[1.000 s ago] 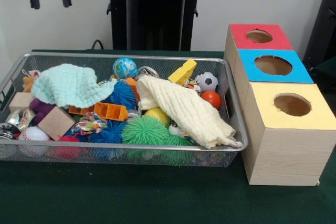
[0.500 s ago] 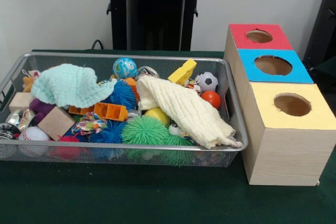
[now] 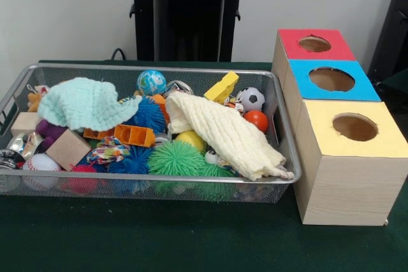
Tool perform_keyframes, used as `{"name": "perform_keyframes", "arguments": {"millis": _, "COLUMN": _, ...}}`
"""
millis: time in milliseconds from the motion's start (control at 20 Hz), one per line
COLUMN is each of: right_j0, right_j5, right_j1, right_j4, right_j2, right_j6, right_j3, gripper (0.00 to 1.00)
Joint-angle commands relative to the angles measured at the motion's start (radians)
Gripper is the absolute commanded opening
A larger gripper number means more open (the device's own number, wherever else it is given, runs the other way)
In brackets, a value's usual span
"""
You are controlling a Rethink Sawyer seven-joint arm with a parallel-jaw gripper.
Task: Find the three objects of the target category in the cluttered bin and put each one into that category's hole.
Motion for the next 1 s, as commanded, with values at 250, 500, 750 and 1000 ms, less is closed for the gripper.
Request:
{"name": "perform_keyframes", "arguments": {"millis": 250, "right_j0": 0.035, "right_j5": 0.022, "right_j1": 0.03, "right_j4": 0.046, "right_j2": -0.164, "right_j6": 0.142, "right_j3": -0.024, "gripper": 1.0}}
{"name": "perform_keyframes", "arguments": {"millis": 500, "right_j0": 0.079, "right_j5": -0.042, "right_j1": 0.079, "right_j4": -0.003, "right_j2": -0.227, "right_j6": 0.164, "right_j3": -0.041, "gripper": 1.0}}
{"name": "perform_keyframes", "arguments": {"millis": 750, "right_j0": 0.09, "right_j5": -0.051, "right_j1": 0.041, "right_j4": 0.037, "right_j2": -0.246, "right_j6": 0.141, "right_j3": -0.035, "gripper": 1.0}}
{"name": "perform_keyframes", "arguments": {"millis": 1000, "right_j0": 0.148, "right_j5": 0.028, "right_j1": 0.057, "right_j4": 0.051, "right_j2": -0.281, "right_j6": 0.155, "right_j3": -0.132, "gripper": 1.0}}
